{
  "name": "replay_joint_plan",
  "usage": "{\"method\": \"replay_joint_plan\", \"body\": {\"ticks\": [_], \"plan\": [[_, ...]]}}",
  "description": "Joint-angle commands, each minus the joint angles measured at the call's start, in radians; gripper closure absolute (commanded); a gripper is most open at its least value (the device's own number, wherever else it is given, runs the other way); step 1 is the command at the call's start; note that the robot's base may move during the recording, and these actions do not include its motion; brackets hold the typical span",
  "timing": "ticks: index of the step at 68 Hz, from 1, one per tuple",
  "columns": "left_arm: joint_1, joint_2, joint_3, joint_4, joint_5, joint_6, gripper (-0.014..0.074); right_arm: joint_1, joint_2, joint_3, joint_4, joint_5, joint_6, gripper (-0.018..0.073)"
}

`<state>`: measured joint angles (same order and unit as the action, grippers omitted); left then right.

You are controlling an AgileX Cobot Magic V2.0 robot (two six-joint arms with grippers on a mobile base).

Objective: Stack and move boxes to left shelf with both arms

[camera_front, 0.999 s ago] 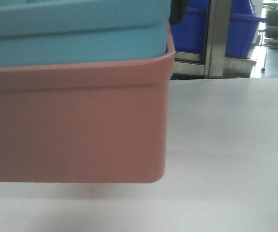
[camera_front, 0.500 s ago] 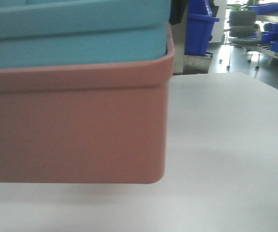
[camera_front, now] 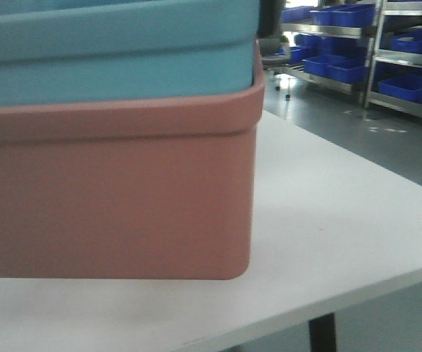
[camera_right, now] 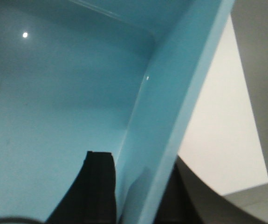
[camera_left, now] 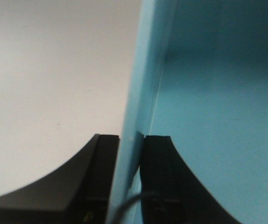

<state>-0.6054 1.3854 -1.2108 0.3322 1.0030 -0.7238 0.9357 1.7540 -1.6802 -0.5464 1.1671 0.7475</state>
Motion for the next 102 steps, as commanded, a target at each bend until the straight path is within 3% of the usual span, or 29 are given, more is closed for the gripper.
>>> {"method": "replay_joint_plan", "body": {"ticks": [1,102], "plan": [[-0.043,-0.035,-0.050,-0.088,-0.221,-0.019,0.0606,0.036,-0.039,-0.041,0.055,-0.215,0.035,0.0505],[-0.043,-0.035,-0.050,-0.088,-0.221,-0.019,0.0606,0.036,-0.039,-0.041,0.055,-0.215,0.035,0.0505]]}}
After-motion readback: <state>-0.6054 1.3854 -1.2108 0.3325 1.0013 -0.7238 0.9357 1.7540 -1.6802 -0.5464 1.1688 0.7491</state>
